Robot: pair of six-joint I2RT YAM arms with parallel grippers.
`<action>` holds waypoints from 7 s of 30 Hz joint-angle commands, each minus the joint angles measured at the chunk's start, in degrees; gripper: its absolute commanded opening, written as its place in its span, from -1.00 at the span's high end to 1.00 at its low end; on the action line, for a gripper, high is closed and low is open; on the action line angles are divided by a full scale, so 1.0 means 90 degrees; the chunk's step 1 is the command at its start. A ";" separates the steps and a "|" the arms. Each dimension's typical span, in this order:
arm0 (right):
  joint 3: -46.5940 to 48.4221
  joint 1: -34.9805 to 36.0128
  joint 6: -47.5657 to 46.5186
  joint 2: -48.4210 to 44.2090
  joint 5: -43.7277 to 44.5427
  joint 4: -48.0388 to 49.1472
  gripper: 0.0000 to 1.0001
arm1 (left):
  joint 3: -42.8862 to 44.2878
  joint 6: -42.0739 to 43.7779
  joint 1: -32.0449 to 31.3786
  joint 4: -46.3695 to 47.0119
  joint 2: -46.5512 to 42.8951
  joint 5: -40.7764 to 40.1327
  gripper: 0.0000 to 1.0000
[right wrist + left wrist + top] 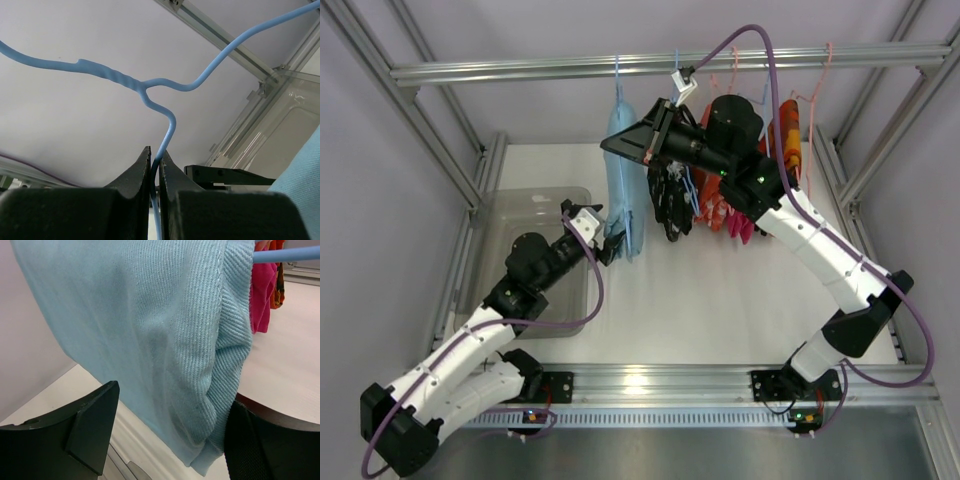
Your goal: Remove the trousers from the hanger
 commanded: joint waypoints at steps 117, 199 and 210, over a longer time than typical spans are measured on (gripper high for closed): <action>0.0530 -0.0178 0.0173 -0.0241 0.0252 0.1216 1.00 | -0.0138 -0.0816 -0.0063 0.0424 0.0771 -0.0647 -0.98; -0.3025 0.0300 -0.1438 -0.1003 0.0077 0.1616 1.00 | 0.9542 0.1653 0.0395 -0.0914 0.1613 -0.2269 1.00; -0.2557 0.0359 -0.1555 -0.1140 -0.0001 0.1284 1.00 | 0.6447 0.4183 0.0474 -0.1216 -0.0155 -0.3246 1.00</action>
